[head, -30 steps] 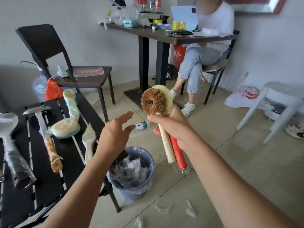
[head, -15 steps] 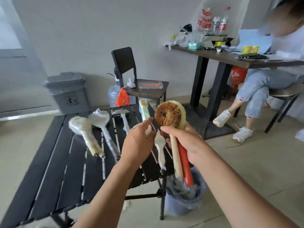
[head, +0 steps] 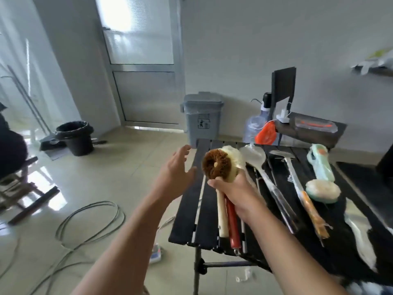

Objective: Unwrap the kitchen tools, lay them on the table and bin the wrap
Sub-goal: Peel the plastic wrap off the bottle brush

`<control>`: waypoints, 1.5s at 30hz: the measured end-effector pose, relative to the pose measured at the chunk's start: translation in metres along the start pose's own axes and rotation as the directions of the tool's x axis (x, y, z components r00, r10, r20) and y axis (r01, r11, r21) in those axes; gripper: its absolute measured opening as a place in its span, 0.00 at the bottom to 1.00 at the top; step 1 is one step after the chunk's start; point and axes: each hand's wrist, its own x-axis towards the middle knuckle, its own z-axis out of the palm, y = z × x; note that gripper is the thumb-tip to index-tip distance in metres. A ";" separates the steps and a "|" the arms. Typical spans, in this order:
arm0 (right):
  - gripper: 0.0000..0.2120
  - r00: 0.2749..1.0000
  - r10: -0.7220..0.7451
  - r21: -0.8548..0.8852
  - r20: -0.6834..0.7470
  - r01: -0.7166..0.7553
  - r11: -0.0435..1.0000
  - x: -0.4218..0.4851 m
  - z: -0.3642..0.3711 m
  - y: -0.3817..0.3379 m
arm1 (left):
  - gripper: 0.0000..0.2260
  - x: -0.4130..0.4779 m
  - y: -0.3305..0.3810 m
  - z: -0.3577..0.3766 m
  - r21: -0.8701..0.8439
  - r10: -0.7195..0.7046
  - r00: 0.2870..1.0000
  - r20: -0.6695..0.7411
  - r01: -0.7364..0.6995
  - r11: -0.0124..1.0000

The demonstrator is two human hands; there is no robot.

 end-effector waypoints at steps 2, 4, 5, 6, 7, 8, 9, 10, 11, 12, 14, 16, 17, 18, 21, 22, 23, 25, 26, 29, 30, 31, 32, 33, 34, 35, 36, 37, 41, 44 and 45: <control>0.42 0.999 -0.033 -0.155 -0.004 0.032 0.987 0.015 0.027 -0.004 | 0.28 0.003 -0.019 -0.010 0.055 0.011 1.000 0.015 -0.012 0.998; 0.43 0.994 -0.106 -0.260 0.013 0.106 0.960 0.027 0.048 -0.003 | 0.29 0.011 -0.033 -0.015 0.079 0.003 0.999 0.040 -0.006 0.997; 0.40 0.990 -0.144 -0.301 0.010 0.140 0.943 0.032 0.055 -0.002 | 0.29 0.015 -0.036 -0.015 0.084 -0.003 0.998 0.060 -0.002 0.996; 0.37 0.985 -0.175 -0.343 -0.001 0.164 0.925 0.036 0.060 0.000 | 0.29 0.018 -0.035 -0.014 0.081 -0.011 0.996 0.084 0.004 0.997; 0.34 0.980 -0.198 -0.378 -0.017 0.177 0.909 0.040 0.063 0.004 | 0.28 0.021 -0.033 -0.012 0.070 -0.021 0.994 0.108 0.014 0.997; 0.33 0.976 -0.218 -0.416 -0.031 0.185 0.890 0.042 0.065 0.006 | 0.27 0.023 -0.031 -0.010 0.053 -0.032 0.991 0.132 0.026 0.998; 0.34 0.972 -0.232 -0.467 -0.039 0.188 0.864 0.043 0.067 0.006 | 0.26 0.025 -0.028 -0.008 0.039 -0.042 0.988 0.150 0.037 0.999; 0.37 0.970 -0.241 -0.520 -0.039 0.186 0.834 0.044 0.068 0.006 | 0.25 0.027 -0.026 -0.007 0.029 -0.047 0.985 0.163 0.043 0.999; 0.41 0.971 -0.238 -0.555 -0.036 0.179 0.812 0.044 0.068 0.006 | 0.25 0.028 -0.025 -0.006 0.023 -0.049 0.983 0.176 0.045 0.999; 0.45 0.974 -0.225 -0.566 -0.030 0.169 0.807 0.043 0.067 0.005 | 0.24 0.029 -0.024 -0.005 0.020 -0.046 0.981 0.187 0.043 0.999; 0.48 0.980 -0.199 -0.546 -0.014 0.159 0.822 0.038 0.064 0.003 | 0.22 0.028 -0.023 -0.002 0.017 -0.028 0.980 0.199 0.025 1.000; 0.49 0.980 -0.197 -0.528 0.001 0.168 0.833 0.032 0.056 0.002 | 0.22 0.026 -0.023 -0.001 0.022 -0.015 0.978 0.206 0.010 1.000; 0.47 0.979 -0.203 -0.519 0.008 0.177 0.836 0.029 0.052 0.000 | 0.22 0.026 -0.023 -0.001 0.021 -0.011 0.978 0.207 0.006 1.000; 0.45 0.977 -0.211 -0.510 0.014 0.188 0.839 0.027 0.048 -0.002 | 0.22 0.025 -0.022 -0.001 0.019 -0.004 0.978 0.207 0.001 1.000; 0.32 0.968 -0.250 -0.516 0.018 0.223 0.827 0.024 0.034 -0.009 | 0.21 0.024 -0.022 -0.001 0.019 0.028 0.974 0.223 -0.033 0.999; 0.27 0.963 -0.268 -0.540 0.006 0.229 0.810 0.024 0.027 -0.012 | 0.21 0.023 -0.022 -0.001 0.022 0.032 0.971 0.236 -0.038 0.999; 0.23 0.958 -0.286 -0.570 -0.015 0.227 0.790 0.026 0.020 -0.014 | 0.22 0.023 -0.021 -0.001 0.022 0.027 0.969 0.245 -0.034 0.999; 0.19 0.951 -0.302 -0.655 -0.063 0.189 0.732 0.031 0.006 -0.014 | 0.23 0.023 -0.018 0.000 0.018 0.022 0.968 0.252 -0.028 0.999; 0.18 0.952 -0.296 -0.709 -0.079 0.155 0.688 0.033 -0.002 -0.012 | 0.24 0.023 -0.017 0.000 0.020 0.023 0.967 0.254 -0.029 0.999; 0.12 0.960 -0.259 -0.789 -0.103 0.080 0.609 0.036 -0.017 -0.002 | 0.25 0.024 -0.017 0.003 0.020 0.021 0.966 0.258 -0.027 0.999; 0.10 0.963 -0.251 -0.787 -0.102 0.076 0.613 0.037 -0.020 0.003 | 0.25 0.024 -0.017 0.005 0.020 0.022 0.965 0.260 -0.028 0.999; 0.10 0.962 -0.254 -0.786 -0.098 0.082 0.613 0.038 -0.022 0.008 | 0.26 0.024 -0.017 0.006 0.026 0.025 0.964 0.264 -0.033 0.999; 0.11 0.961 -0.261 -0.791 -0.090 0.091 0.605 0.040 -0.023 0.011 | 0.27 0.024 -0.017 0.007 0.033 0.033 0.962 0.269 -0.044 0.998; 0.12 0.961 -0.265 -0.799 -0.083 0.095 0.594 0.042 -0.024 0.012 | 0.28 0.025 -0.016 0.009 0.038 0.044 0.960 0.275 -0.056 0.998; 0.14 0.961 -0.265 -0.805 -0.080 0.094 0.586 0.044 -0.025 0.012 | 0.28 0.025 -0.015 0.010 0.042 0.057 0.958 0.280 -0.071 0.997; 0.15 0.963 -0.258 -0.810 -0.080 0.088 0.579 0.046 -0.025 0.009 | 0.28 0.026 -0.014 0.010 0.047 0.070 0.957 0.283 -0.086 0.995; 0.16 0.967 -0.243 -0.817 -0.078 0.078 0.571 0.047 -0.025 0.008 | 0.28 0.027 -0.013 0.010 0.049 0.079 0.956 0.282 -0.096 0.994; 0.17 0.973 -0.220 -0.827 -0.074 0.064 0.559 0.049 -0.024 0.006 | 0.28 0.027 -0.013 0.010 0.046 0.084 0.957 0.277 -0.101 0.994; 0.15 0.986 -0.135 -0.823 -0.099 -0.005 0.568 0.052 -0.022 0.001 | 0.27 0.024 -0.014 0.011 0.028 0.100 0.960 0.263 -0.111 0.993; 0.13 0.984 -0.120 -0.717 -0.134 -0.013 0.696 0.048 -0.023 -0.008 | 0.23 0.021 -0.010 0.014 0.013 0.115 0.961 0.253 -0.122 0.992; 0.13 0.981 -0.129 -0.671 -0.142 0.000 0.742 0.044 -0.025 -0.013 | 0.22 0.020 -0.008 0.015 0.006 0.123 0.962 0.245 -0.128 0.992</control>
